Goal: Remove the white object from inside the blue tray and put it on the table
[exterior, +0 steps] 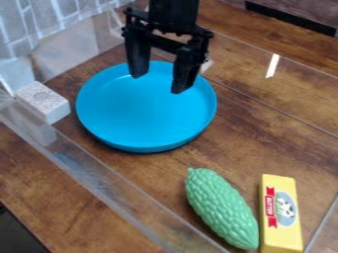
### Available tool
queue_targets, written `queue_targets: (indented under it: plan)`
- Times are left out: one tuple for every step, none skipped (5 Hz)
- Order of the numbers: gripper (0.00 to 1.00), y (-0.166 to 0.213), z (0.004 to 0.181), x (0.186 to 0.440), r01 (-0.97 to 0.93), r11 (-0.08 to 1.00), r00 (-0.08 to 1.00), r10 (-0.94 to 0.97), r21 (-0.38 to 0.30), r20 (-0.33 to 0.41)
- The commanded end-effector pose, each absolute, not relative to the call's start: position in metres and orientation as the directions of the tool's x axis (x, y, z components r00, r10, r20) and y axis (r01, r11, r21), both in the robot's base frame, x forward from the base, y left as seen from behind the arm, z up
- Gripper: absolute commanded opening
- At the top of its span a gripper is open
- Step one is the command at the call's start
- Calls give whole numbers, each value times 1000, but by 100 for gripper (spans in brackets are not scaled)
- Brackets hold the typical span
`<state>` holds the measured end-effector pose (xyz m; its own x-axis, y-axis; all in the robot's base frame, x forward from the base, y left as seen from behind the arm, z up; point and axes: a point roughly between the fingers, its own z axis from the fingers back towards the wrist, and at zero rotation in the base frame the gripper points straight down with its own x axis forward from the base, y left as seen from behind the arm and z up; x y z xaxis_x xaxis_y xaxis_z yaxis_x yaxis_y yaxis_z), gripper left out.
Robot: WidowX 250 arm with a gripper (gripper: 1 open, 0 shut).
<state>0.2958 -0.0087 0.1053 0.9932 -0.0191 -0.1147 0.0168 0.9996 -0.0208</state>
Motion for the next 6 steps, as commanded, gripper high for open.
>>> queue_targets:
  plan:
    - [100, -8, 112, 301, 15, 1000, 997, -17, -24, -78]
    - [100, -10, 109, 302, 16, 1000, 997, -18, -27, -80]
    - [100, -11, 106, 303, 18, 999, 996, -20, -29, -83]
    - [100, -12, 103, 304, 19, 999, 996, -22, -32, -87]
    - [100, -13, 99, 305, 23, 999, 995, -26, -36, -94]
    - [100, -16, 100, 307, 30, 999, 995, -34, -41, -91]
